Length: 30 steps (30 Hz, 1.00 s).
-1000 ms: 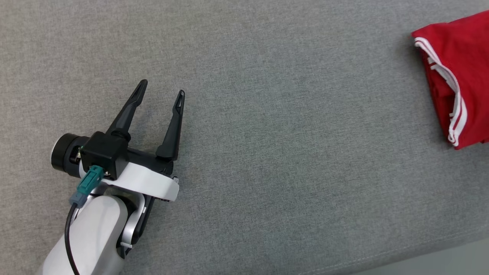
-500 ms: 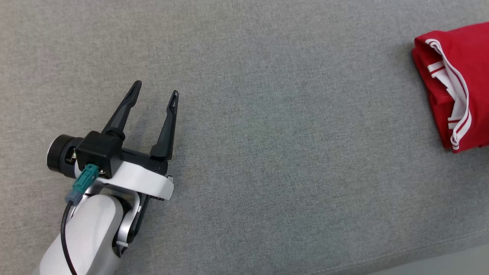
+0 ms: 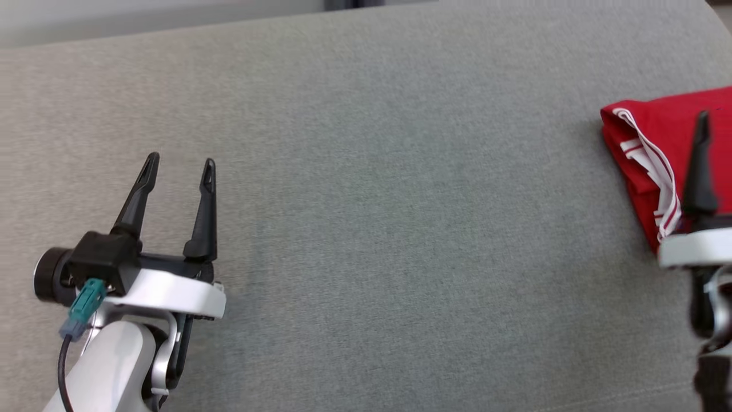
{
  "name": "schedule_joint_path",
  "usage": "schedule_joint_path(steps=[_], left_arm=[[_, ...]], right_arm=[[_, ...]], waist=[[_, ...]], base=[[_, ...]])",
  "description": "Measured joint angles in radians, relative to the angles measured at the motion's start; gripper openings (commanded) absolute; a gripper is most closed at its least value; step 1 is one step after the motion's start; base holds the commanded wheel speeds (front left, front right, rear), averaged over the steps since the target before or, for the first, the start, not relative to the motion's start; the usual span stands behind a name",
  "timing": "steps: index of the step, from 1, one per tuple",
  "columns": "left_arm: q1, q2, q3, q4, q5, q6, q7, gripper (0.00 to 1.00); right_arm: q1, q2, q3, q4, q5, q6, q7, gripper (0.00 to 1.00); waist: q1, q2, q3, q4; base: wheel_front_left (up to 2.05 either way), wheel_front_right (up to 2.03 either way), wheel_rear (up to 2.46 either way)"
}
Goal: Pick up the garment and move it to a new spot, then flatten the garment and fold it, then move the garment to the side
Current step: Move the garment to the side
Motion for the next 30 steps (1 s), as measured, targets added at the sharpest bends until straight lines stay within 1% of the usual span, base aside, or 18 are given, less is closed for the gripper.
schedule_joint_path(steps=[4,10,18,24,30], left_arm=[[0.04,0.001,0.013,0.001,-0.009,0.009,-0.006,1.0],[0.112,-0.007,0.013,0.012,-0.016,0.013,-0.014,1.0],[0.213,-0.009,0.023,0.011,-0.023,0.022,-0.02,1.0],[0.272,-0.017,0.058,0.009,-0.041,0.03,-0.022,1.0],[0.308,-0.03,0.096,0.011,-0.03,0.017,-0.023,1.0]], right_arm=[[0.074,0.051,0.073,-0.078,-0.012,0.0,0.0,1.0],[0.2,0.085,0.127,-0.123,-0.039,0.0,0.032,1.0],[0.334,0.11,0.13,-0.163,-0.044,0.0,0.058,1.0],[0.418,0.116,0.118,-0.186,-0.039,0.0,0.069,1.0],[0.466,0.119,0.113,-0.21,-0.038,0.0,0.087,1.0]], waist=[[0.0,-0.0001,-0.04,0.03],[0.0,0.0,-0.111,0.07],[0.0,0.0,-0.209,0.101],[-0.0001,0.0,-0.268,0.11],[0.0,0.0,-0.311,0.121]], base=[[0.0,0.0,0.0],[0.0,0.0,0.0],[0.0,0.0,0.0],[0.0,0.0,0.0],[0.0,0.0,0.0]])
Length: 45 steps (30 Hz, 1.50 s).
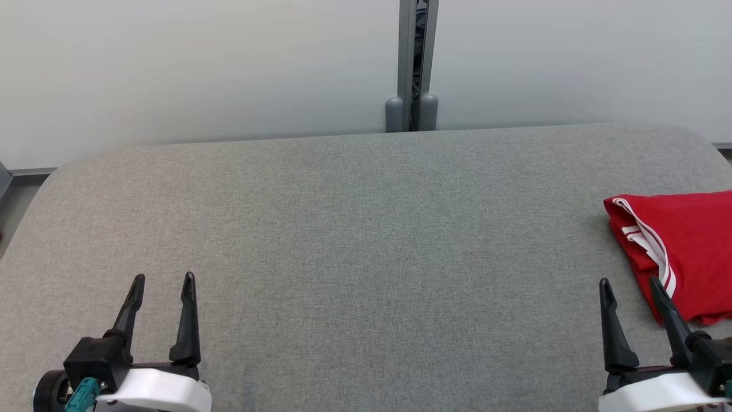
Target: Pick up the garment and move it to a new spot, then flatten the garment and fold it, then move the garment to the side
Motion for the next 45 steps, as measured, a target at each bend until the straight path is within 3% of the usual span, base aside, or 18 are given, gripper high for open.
schedule_joint_path(steps=[16,43,44,45], left_arm=[[0.068,-0.054,0.062,0.038,0.053,-0.082,0.0,1.0],[0.063,-0.097,0.091,0.088,0.114,-0.118,0.001,1.0],[0.072,-0.103,0.088,0.097,0.114,-0.118,0.002,0.0],[0.08,-0.109,0.084,0.102,0.111,-0.118,0.003,0.0]], right_arm=[[0.056,0.001,-0.009,-0.02,0.02,0.0,0.012,1.0],[0.059,0.003,-0.007,-0.006,0.029,0.0,0.013,1.0],[0.064,0.007,-0.007,0.002,0.03,0.0,0.013,0.0],[0.068,0.01,-0.006,0.01,0.033,0.0,0.014,0.0]], waist=[[0.0,0.0,-0.026,0.017],[0.0,0.0,-0.023,0.011],[0.0,0.0,-0.022,0.011],[0.0,0.0,-0.022,0.011]], base=[[0.0,0.0,0.0],[0.0,0.0,0.0],[0.0,0.0,0.0],[0.0,0.0,0.0]])
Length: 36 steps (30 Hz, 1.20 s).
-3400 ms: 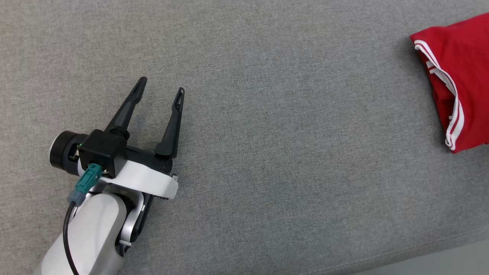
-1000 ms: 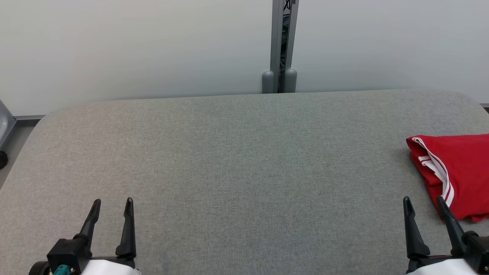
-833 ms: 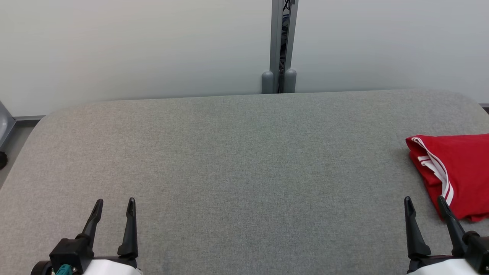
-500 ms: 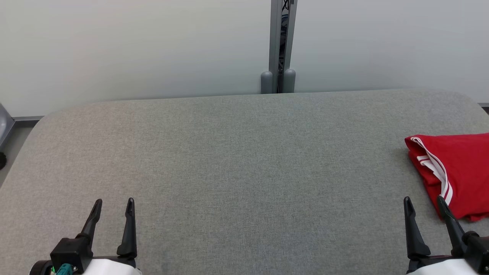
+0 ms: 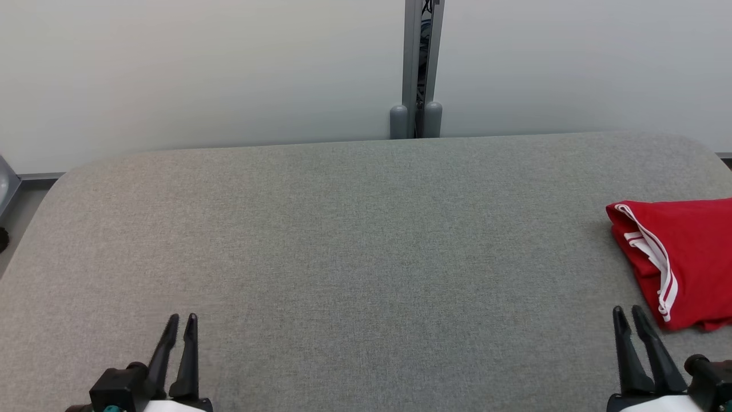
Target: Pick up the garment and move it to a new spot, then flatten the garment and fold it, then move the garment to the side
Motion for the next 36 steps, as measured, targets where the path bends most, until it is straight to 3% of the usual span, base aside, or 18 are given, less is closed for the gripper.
schedule_joint_path(steps=[36], left_arm=[[-0.009,-0.075,0.014,-0.047,-0.503,-0.065,0.029,0.0]], right_arm=[[-0.066,-0.067,-0.052,0.083,0.658,0.0,0.163,0.0]], waist=[[-0.0001,0.0,0.006,-0.001]], base=[[0.0,0.0,0.0]])
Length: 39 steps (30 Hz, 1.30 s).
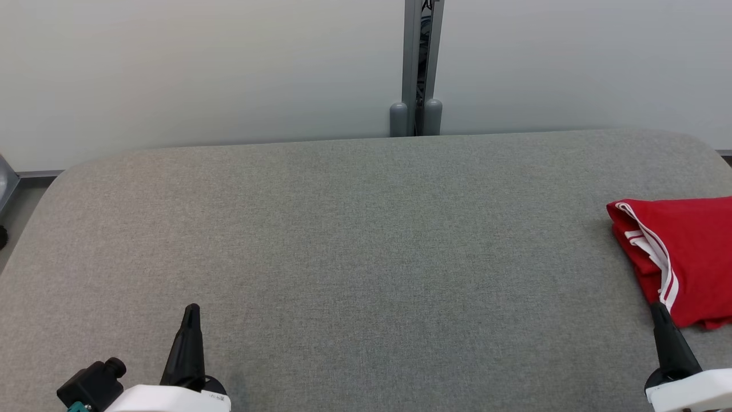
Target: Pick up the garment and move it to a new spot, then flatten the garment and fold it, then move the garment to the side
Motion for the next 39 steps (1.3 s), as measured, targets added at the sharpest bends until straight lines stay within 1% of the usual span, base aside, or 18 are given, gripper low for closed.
schedule_joint_path(steps=[17,39], left_arm=[[-0.007,-0.027,0.006,-0.02,-0.186,-0.026,0.012,0.0],[-0.021,-0.056,0.013,-0.041,-0.385,-0.055,0.023,0.0]], right_arm=[[-0.031,-0.033,-0.015,0.028,0.25,0.0,0.053,0.0],[-0.061,-0.074,-0.022,0.056,0.522,-0.001,0.105,0.0]], waist=[[0.0,0.0,0.003,0.0],[0.0,0.0,0.007,-0.001]], base=[[0.0,0.0,0.0],[0.0,0.0,0.0]])
